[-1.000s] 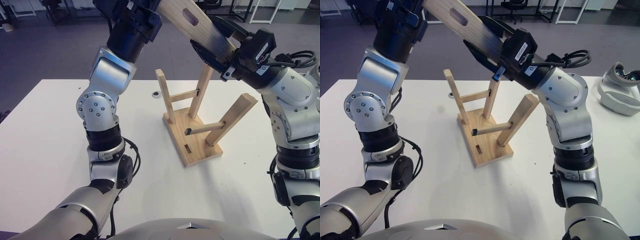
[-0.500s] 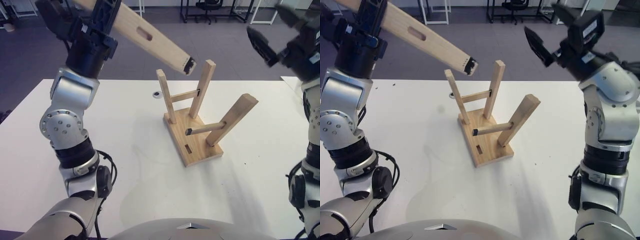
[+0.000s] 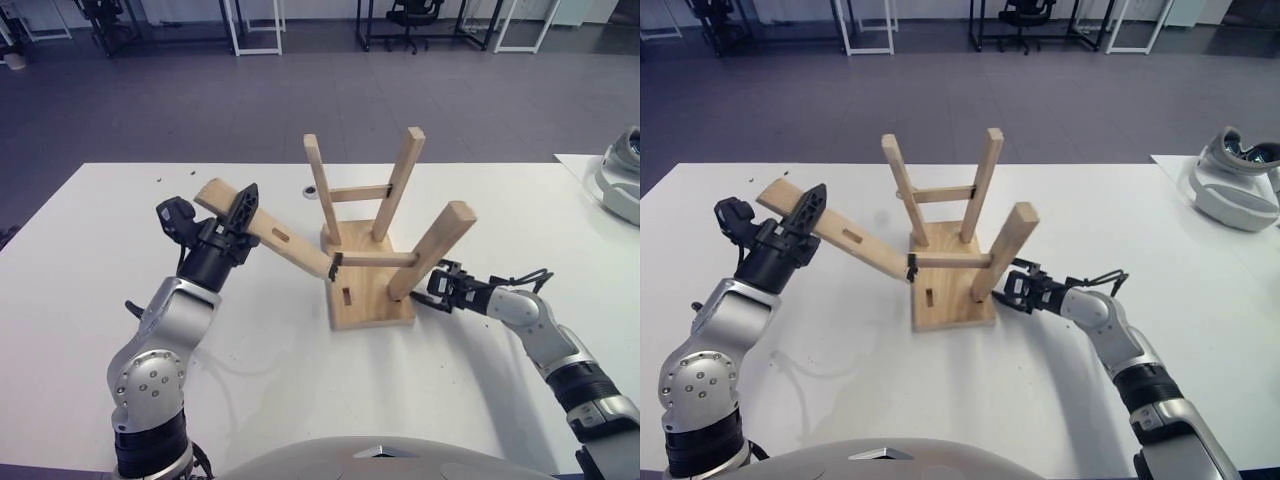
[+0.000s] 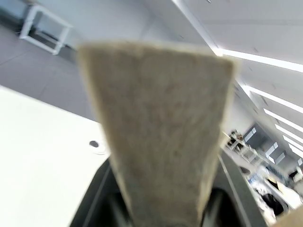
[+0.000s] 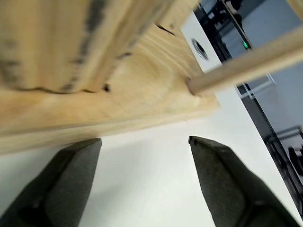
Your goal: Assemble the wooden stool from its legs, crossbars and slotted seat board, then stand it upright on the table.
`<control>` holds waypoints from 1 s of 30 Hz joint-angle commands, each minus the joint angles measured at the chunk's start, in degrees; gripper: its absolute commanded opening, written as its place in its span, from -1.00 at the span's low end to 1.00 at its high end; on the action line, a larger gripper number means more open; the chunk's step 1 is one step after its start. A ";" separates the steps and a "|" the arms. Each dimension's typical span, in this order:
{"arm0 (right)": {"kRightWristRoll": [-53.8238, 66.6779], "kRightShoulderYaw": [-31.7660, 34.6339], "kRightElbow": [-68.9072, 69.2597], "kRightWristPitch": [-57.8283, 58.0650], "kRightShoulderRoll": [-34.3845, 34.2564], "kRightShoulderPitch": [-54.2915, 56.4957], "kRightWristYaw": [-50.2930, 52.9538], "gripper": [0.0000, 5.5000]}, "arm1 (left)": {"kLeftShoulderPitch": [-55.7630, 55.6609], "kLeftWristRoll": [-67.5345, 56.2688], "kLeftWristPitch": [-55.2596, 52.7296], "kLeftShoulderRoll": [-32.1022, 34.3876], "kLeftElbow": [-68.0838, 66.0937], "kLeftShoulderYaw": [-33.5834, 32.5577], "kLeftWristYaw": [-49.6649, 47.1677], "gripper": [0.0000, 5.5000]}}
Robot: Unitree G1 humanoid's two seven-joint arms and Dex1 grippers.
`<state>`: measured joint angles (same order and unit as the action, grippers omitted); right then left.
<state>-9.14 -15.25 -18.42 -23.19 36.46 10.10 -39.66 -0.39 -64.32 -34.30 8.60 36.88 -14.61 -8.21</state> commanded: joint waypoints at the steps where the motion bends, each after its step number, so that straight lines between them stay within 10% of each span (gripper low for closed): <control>1: 1.51 -0.93 4.95 1.08 -1.42 -1.40 -1.87 0.26 | 0.16 -0.21 -0.69 -0.16 -0.68 0.51 -4.11 -0.63; 30: -7.44 -1.03 16.31 3.85 -5.47 -5.39 7.50 0.26 | -7.97 20.26 -17.65 10.67 -4.09 12.88 -5.38 -0.63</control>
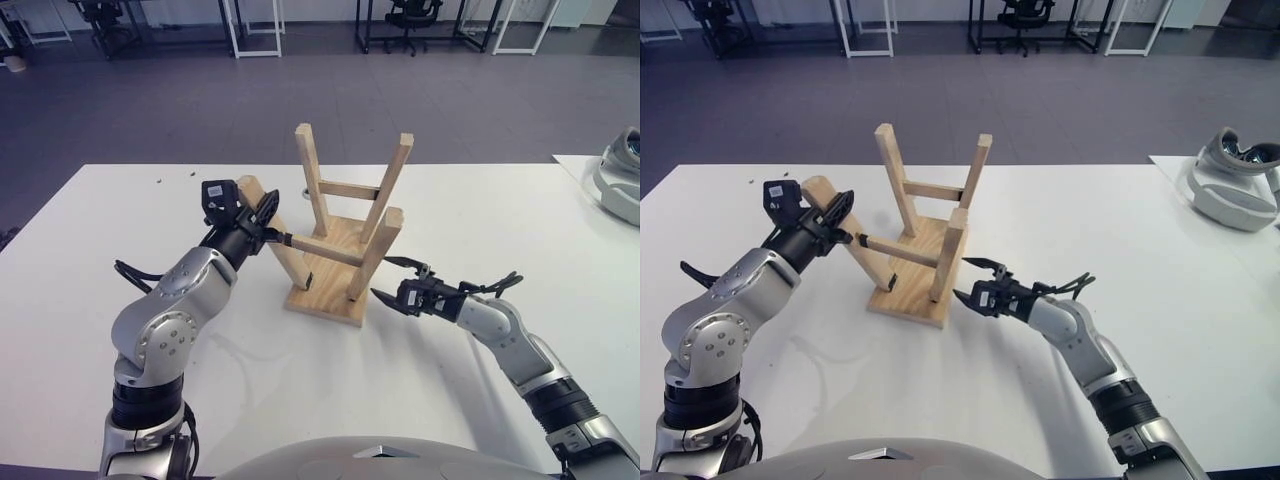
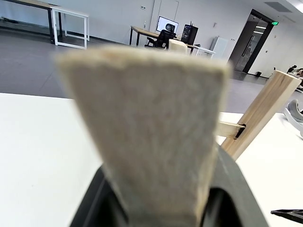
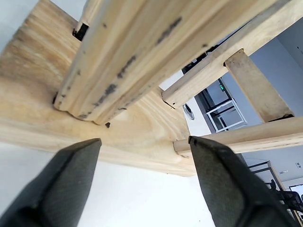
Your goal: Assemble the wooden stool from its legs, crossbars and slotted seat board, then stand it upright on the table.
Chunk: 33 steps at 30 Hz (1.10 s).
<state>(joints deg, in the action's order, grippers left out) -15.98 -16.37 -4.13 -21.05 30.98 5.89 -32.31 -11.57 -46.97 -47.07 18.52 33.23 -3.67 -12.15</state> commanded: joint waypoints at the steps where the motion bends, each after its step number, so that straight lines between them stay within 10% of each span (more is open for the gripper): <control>1: -0.52 0.13 2.57 2.23 0.04 -1.46 0.13 0.26 | 3.68 3.20 -5.17 0.86 0.37 1.94 -1.44 -0.63; 14: -0.53 -0.34 4.54 4.35 0.51 -2.02 -0.76 0.26 | 2.90 9.11 -6.20 1.77 1.99 8.87 1.92 -0.63; 21: -0.25 -0.09 4.76 5.10 0.64 -1.47 -1.54 0.26 | 8.65 14.77 -8.16 5.48 -0.21 16.64 7.87 -0.15; 33: 13.87 12.39 18.76 19.99 -1.62 -9.98 0.66 0.26 | 4.70 10.81 0.05 -2.71 9.99 9.91 14.44 0.38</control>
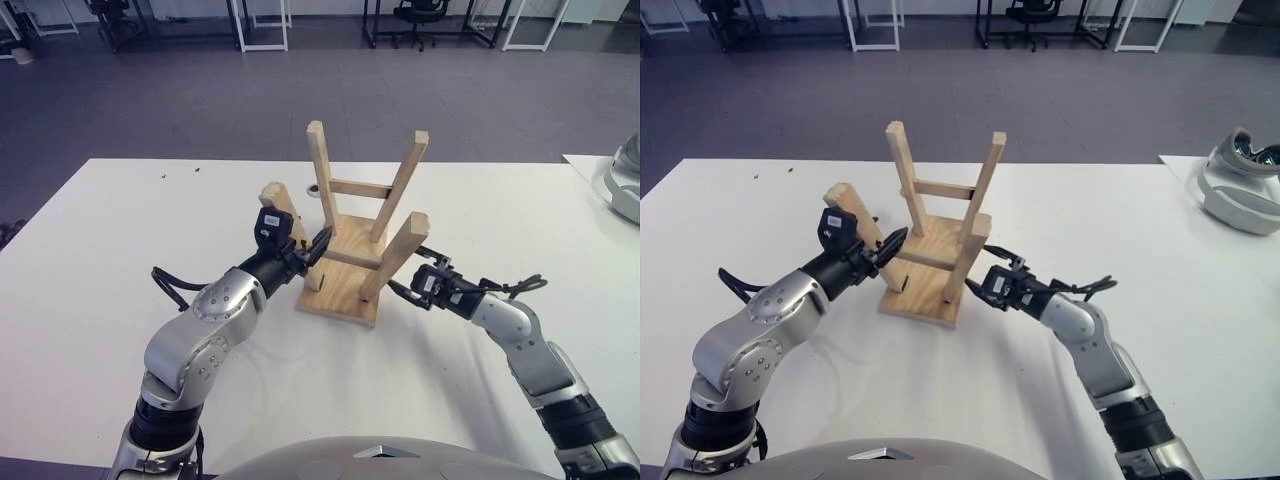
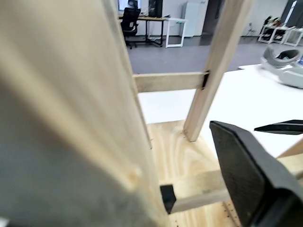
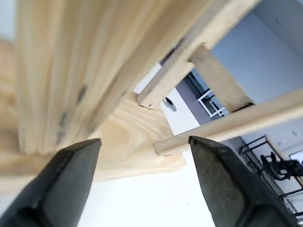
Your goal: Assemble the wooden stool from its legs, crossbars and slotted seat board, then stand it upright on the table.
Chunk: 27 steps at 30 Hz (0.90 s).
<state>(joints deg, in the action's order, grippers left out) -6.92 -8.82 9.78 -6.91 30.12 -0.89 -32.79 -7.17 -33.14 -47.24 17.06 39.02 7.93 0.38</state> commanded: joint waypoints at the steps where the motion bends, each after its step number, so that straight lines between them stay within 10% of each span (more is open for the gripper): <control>1: 6.22 6.80 5.79 7.70 -0.82 -4.17 1.81 0.26 | 0.31 -4.13 0.26 -1.74 5.42 -2.48 2.28 0.42; 7: 27.75 24.54 13.81 22.36 -4.03 -3.25 6.30 0.26 | 0.80 -17.66 1.43 -2.13 11.37 -12.96 3.29 0.49; 14: 72.84 32.30 22.40 37.71 -2.51 20.83 17.47 0.26 | -27.39 -37.44 6.85 9.92 -3.15 -27.53 7.91 0.49; 23: 58.66 12.67 12.26 48.39 -0.42 12.42 20.07 0.26 | -11.84 -8.80 8.26 12.56 -23.50 3.03 24.02 0.49; 27: 59.81 13.31 13.77 48.02 -0.95 14.67 19.10 0.26 | -11.76 -3.35 12.04 11.67 -24.46 4.64 24.02 0.49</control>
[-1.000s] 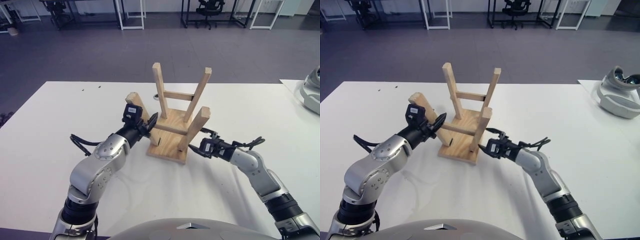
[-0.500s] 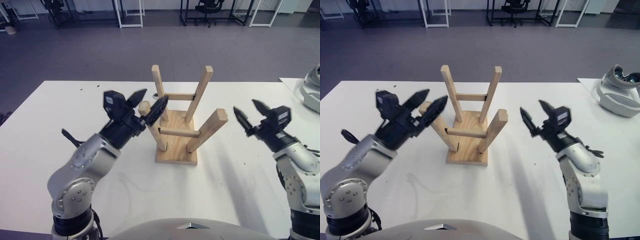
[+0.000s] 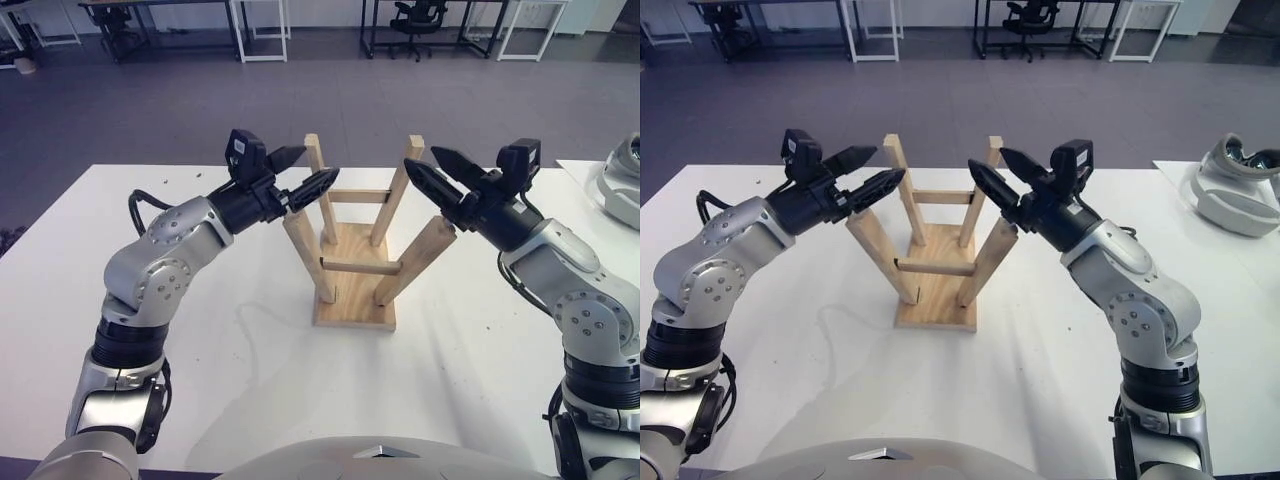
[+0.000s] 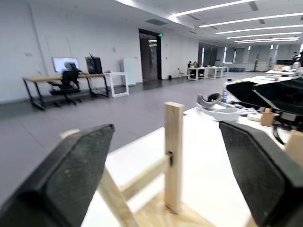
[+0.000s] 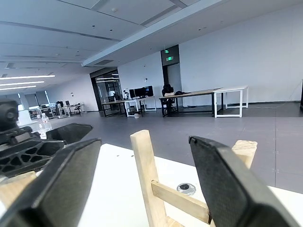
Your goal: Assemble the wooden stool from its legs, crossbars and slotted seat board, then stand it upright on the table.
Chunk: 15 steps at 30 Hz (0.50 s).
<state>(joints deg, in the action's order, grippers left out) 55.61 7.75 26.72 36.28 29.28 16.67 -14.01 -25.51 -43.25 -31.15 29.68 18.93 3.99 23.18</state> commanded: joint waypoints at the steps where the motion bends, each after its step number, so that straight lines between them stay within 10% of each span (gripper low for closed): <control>1: -2.55 -3.30 -2.80 4.41 -0.25 -2.56 -0.11 0.26 | 5.78 6.42 -3.41 -1.50 -3.48 7.65 1.22 0.49; 11: 20.93 15.99 -2.81 -2.52 -1.06 13.96 0.36 0.26 | -14.09 -15.83 -8.14 -1.34 4.38 -14.20 -1.77 0.49; 15: 12.28 8.53 -1.68 1.36 2.28 3.97 -2.96 0.26 | -5.31 -16.78 -11.64 -2.81 2.56 -11.19 0.52 0.49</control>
<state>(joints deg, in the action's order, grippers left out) 73.18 21.67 24.63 34.84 30.63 27.06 -15.59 -35.58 -59.14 -40.15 28.06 22.99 -9.34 22.55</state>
